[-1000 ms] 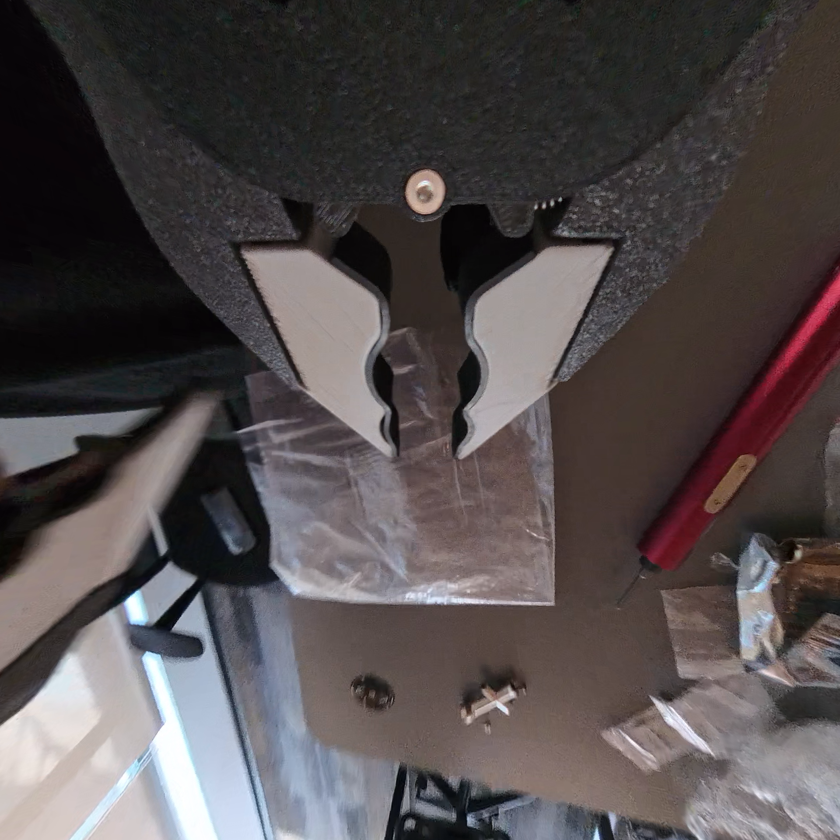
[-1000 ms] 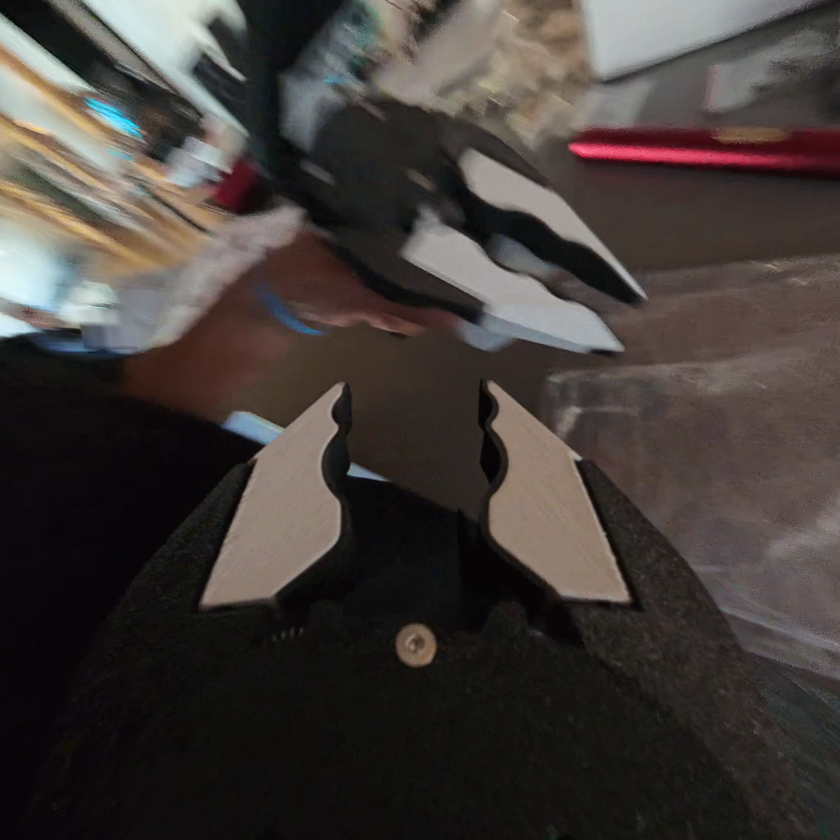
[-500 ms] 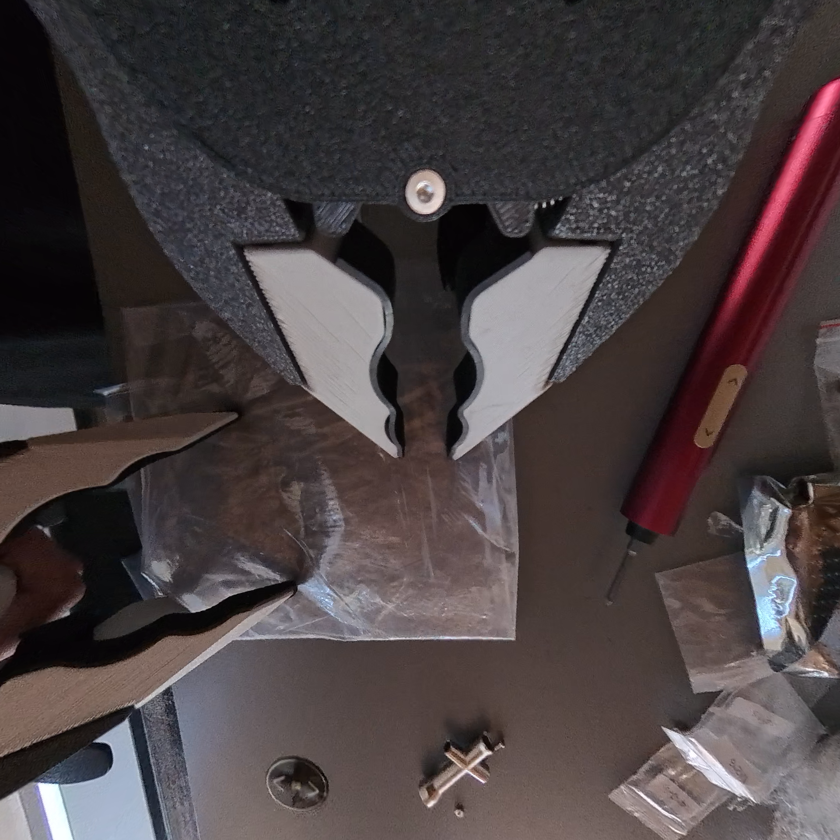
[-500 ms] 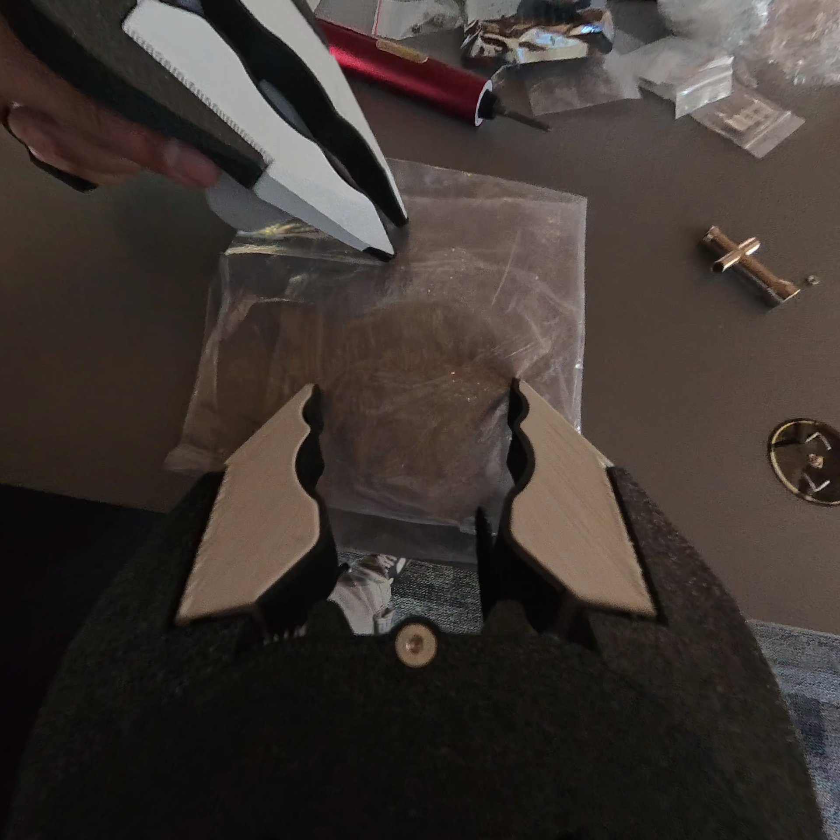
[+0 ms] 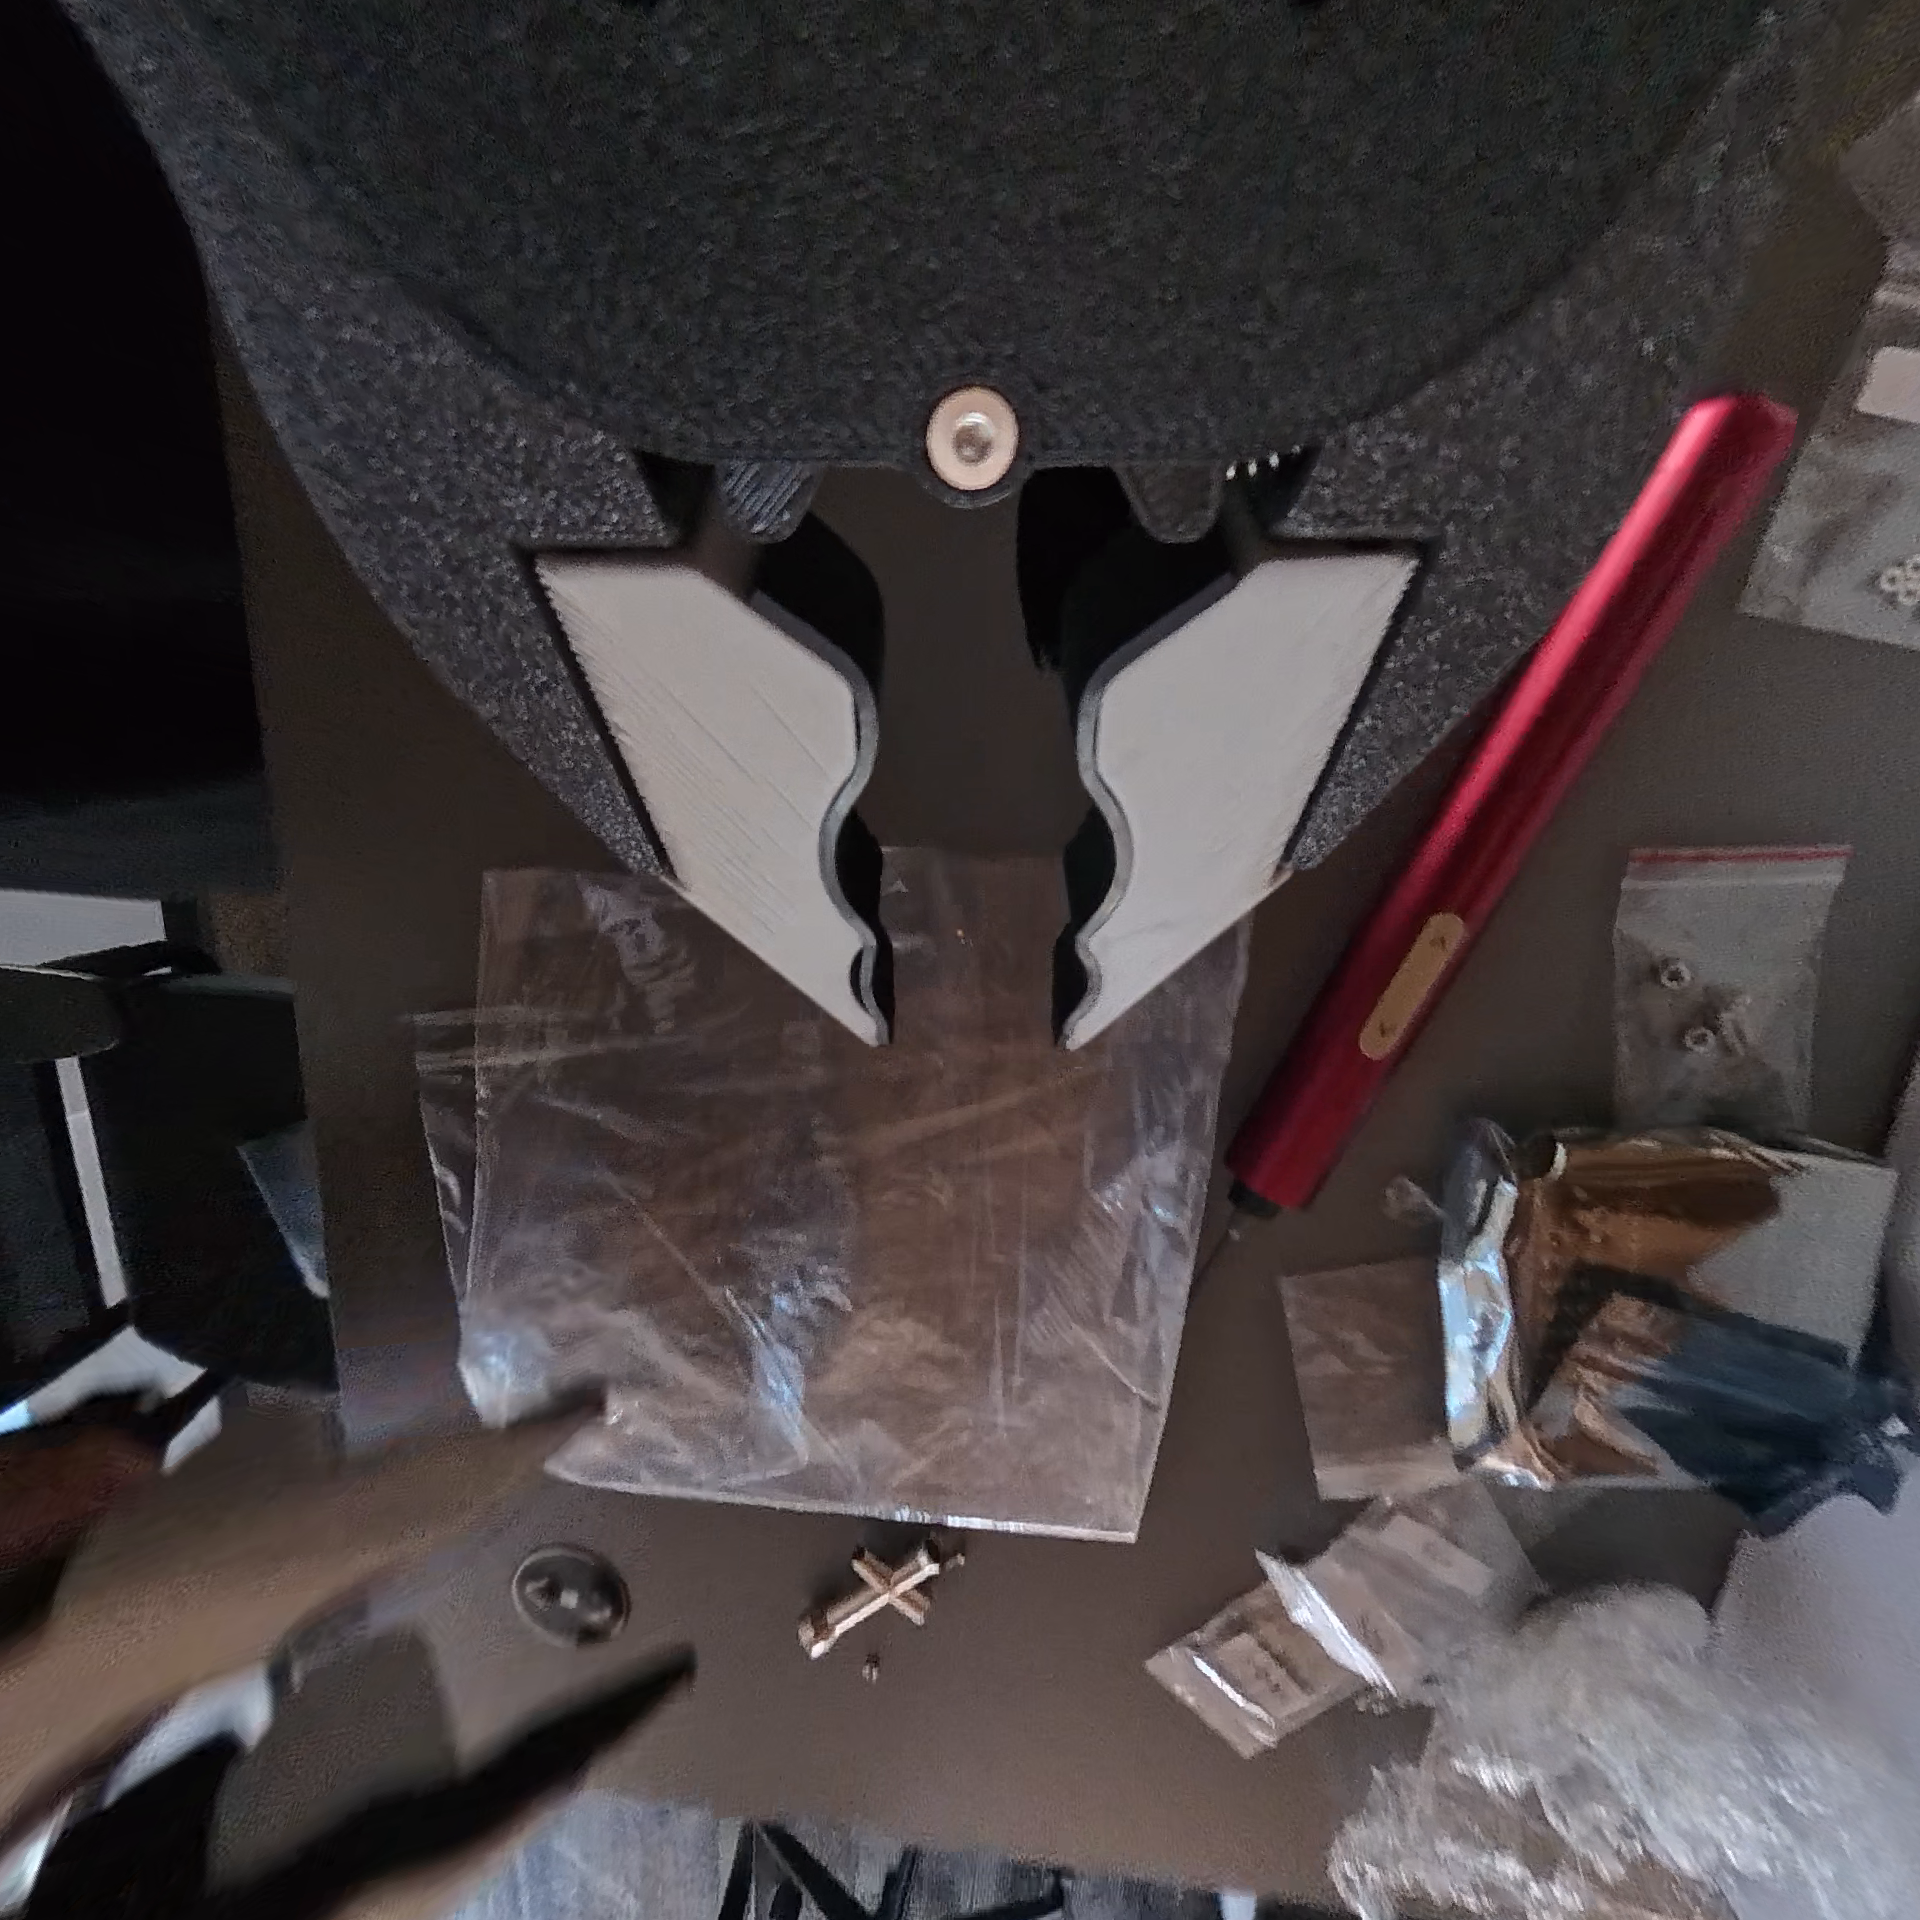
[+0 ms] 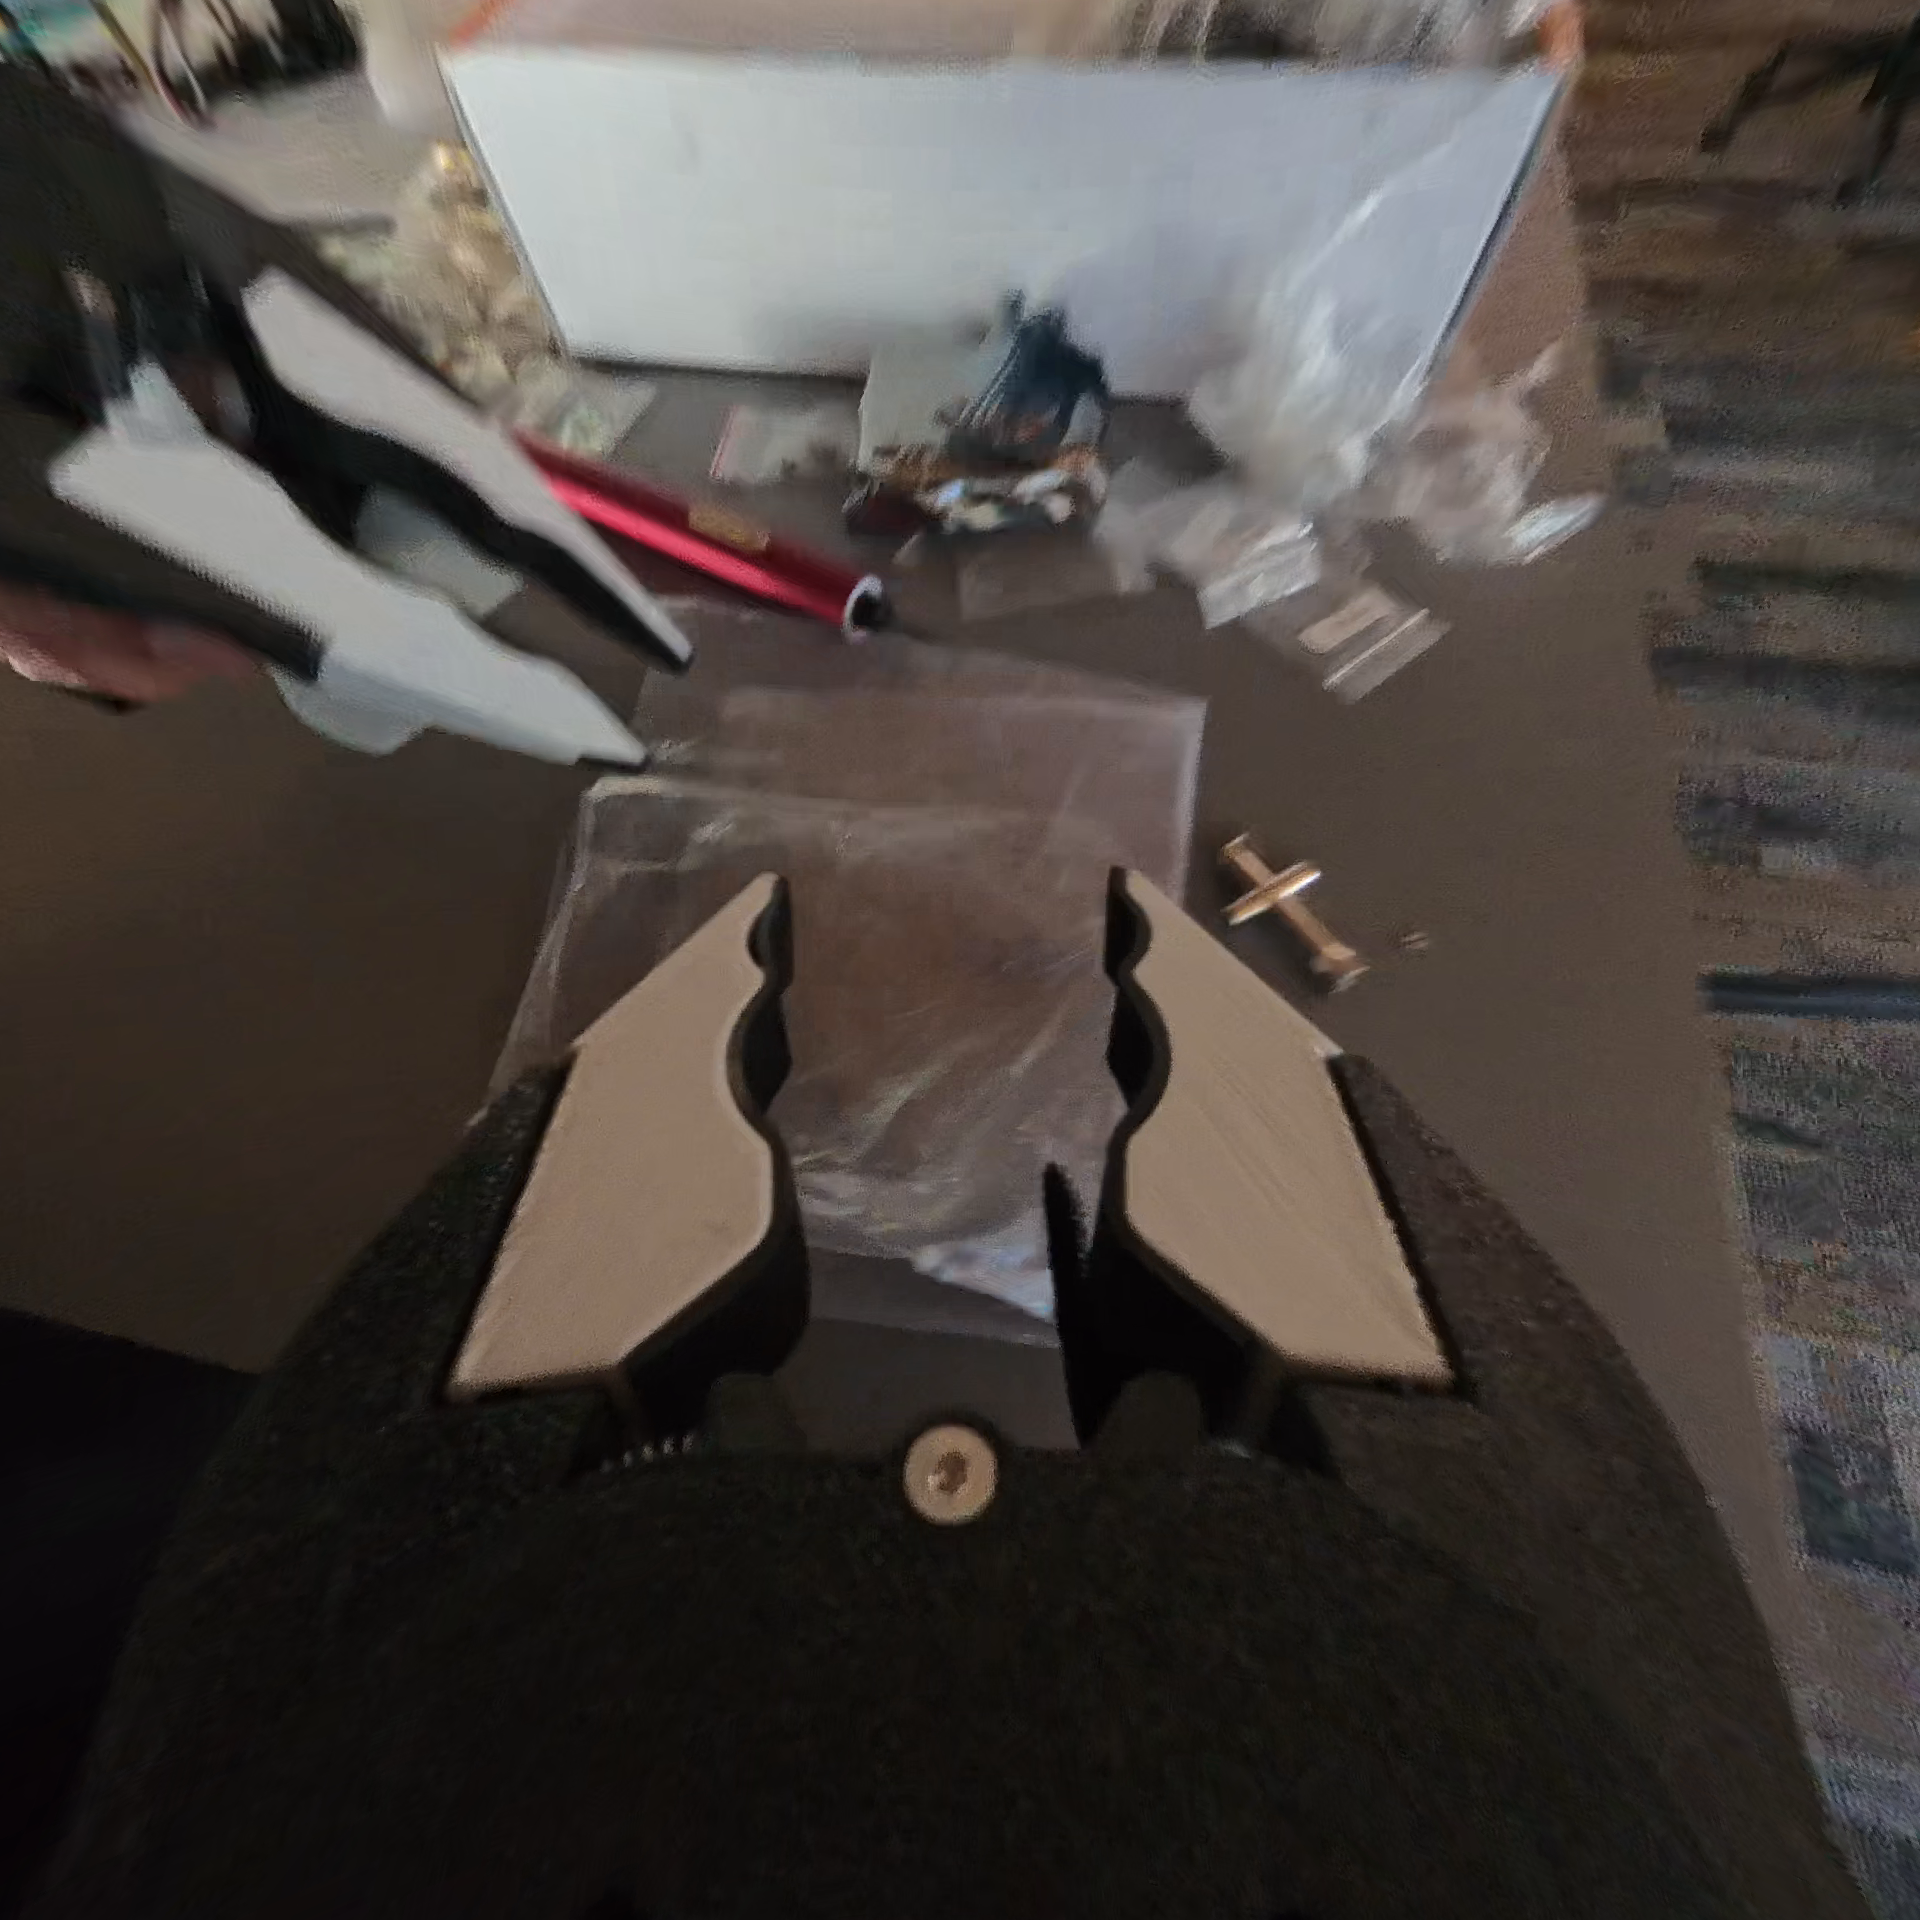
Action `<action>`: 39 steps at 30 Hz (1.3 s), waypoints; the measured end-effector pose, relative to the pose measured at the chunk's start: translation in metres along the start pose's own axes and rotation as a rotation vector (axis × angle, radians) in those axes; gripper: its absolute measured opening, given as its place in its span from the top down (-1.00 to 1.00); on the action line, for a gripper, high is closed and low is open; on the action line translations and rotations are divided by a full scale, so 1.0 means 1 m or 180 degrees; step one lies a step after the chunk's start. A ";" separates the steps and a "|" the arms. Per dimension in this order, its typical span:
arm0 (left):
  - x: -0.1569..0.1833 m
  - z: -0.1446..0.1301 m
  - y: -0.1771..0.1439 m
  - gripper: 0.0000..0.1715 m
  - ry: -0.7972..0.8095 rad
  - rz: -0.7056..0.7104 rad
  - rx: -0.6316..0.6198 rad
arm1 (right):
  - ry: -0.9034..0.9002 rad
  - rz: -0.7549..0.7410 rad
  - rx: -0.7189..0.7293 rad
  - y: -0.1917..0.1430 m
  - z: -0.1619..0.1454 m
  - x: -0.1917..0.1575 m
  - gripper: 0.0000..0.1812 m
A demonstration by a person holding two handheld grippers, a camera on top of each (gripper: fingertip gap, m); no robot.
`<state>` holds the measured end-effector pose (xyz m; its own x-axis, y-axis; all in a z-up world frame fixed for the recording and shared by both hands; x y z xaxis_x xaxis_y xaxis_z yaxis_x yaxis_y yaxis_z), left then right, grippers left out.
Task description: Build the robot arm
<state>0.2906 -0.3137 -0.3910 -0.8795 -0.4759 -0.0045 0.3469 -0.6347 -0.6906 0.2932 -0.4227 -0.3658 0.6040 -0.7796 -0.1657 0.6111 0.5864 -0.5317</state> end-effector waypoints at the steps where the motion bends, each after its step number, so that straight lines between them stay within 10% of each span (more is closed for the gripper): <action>1: 0.003 -0.005 0.002 0.64 -0.0024 -0.0007 -0.0037 | -0.0010 0.0005 -0.0004 -0.004 0.005 0.013 0.39; 5: 0.018 -0.018 0.012 0.62 -0.0100 -0.0077 -0.0150 | -0.0403 -0.0133 -0.0574 0.019 -0.013 0.082 0.34; 11: 0.023 -0.021 0.018 0.61 -0.0143 0.0049 -0.0214 | -0.0927 0.0563 -0.0936 0.040 -0.019 0.094 0.64; 19: 0.020 -0.019 0.020 0.60 -0.0275 0.0170 -0.0231 | -0.1334 0.0681 -0.0879 0.025 -0.004 0.083 0.94; 24: 0.021 -0.018 0.022 0.60 -0.0302 0.0210 -0.0249 | -0.1509 0.1133 -0.0841 0.026 0.000 0.005 0.93; 32: 0.020 -0.007 0.032 0.57 -0.0339 0.0218 -0.0185 | -0.1181 0.1185 -0.1204 0.035 -0.025 0.019 0.64; 39: 0.025 -0.022 -0.027 0.53 -0.0620 0.0431 0.0178 | -0.0836 0.1177 -0.0447 -0.002 0.041 0.008 0.72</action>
<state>0.2523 -0.2947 -0.3879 -0.7462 -0.6639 0.0491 0.4796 -0.5873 -0.6519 0.3179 -0.4210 -0.3326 0.8880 -0.4315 -0.1591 0.2664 0.7647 -0.5867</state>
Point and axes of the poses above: each gripper's, where its closed fingertips meet, y out along the fingers, z out of its top, x = y × z across the jaws, the point moved 1 cm from there along -y, back along the fingers, and after that the axes turned 7 degrees about y, right-handed, at the moved point
